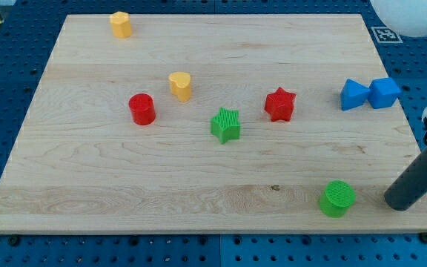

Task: Slide the green circle left and up a bit

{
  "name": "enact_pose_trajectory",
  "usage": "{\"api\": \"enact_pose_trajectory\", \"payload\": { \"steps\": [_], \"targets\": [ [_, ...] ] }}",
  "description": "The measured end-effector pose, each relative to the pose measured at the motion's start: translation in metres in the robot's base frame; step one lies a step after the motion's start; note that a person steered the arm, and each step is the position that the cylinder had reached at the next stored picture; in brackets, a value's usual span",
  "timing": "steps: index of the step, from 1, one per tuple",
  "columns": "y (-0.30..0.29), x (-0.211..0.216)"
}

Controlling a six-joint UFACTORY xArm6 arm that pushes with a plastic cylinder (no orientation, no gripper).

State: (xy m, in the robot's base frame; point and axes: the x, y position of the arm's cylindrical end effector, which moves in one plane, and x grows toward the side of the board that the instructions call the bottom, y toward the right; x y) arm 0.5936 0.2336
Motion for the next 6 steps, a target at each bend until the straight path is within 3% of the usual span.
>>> {"api": "enact_pose_trajectory", "payload": {
  "steps": [6],
  "targets": [
    [-0.053,0.016]
  ]
}}
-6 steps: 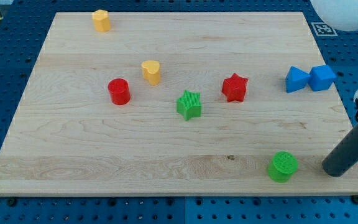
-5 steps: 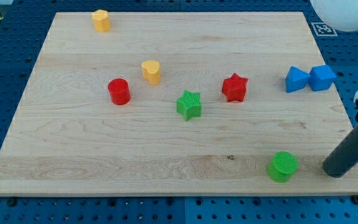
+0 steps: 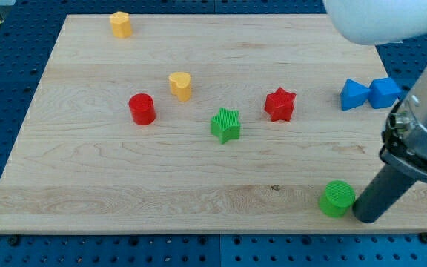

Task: Slide the green circle left and up a bit

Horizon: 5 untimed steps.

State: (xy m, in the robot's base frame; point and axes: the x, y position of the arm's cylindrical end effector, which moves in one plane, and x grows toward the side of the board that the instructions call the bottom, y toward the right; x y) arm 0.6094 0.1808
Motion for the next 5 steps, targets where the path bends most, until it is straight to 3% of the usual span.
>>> {"api": "enact_pose_trajectory", "payload": {
  "steps": [2,5],
  "targets": [
    [-0.04,-0.032],
    [-0.134,-0.036]
  ]
}}
